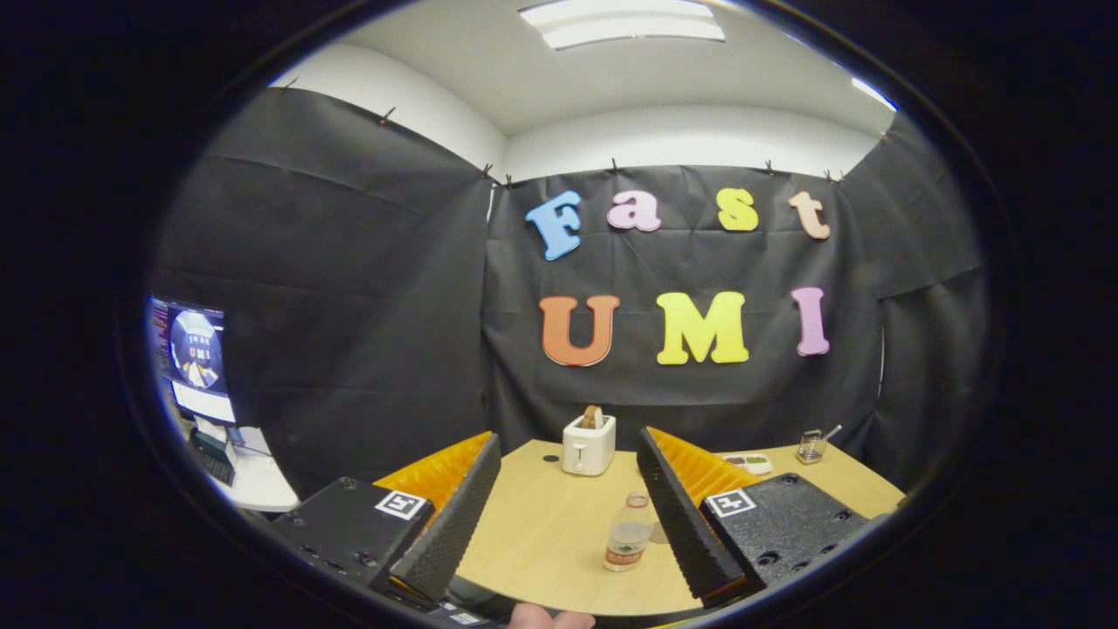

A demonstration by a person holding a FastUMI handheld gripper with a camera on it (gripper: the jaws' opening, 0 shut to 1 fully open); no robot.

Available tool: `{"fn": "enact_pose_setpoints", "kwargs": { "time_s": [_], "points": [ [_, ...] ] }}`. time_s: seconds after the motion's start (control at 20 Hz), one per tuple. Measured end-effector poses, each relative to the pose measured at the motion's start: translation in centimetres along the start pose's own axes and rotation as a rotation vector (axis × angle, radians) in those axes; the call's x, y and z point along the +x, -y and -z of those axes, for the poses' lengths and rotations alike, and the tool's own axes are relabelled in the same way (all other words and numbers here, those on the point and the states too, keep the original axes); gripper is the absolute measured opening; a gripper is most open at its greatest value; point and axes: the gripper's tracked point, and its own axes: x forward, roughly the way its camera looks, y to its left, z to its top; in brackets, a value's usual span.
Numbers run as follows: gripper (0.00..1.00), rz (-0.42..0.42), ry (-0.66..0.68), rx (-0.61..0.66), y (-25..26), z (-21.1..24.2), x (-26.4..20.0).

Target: Take the bottle from table, then pour the juice into the cup, finally place the bottle on the coaster

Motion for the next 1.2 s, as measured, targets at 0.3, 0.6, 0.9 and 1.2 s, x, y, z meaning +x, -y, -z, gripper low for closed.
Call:
{"fn": "enact_pose_setpoints", "kwargs": {
  "time_s": [0.3,0.6,0.9,1.2],
  "points": [
    [1.00,0.024,-0.030,-0.016,0.3,1.9,-0.2],
    [1.00,0.075,-0.122,-0.066,1.2,7.1,0.3],
    [1.00,0.112,-0.211,-0.075,3.0,14.5,1.6],
    [1.00,0.112,-0.238,-0.044,4.7,21.8,3.7]
  ]
}}
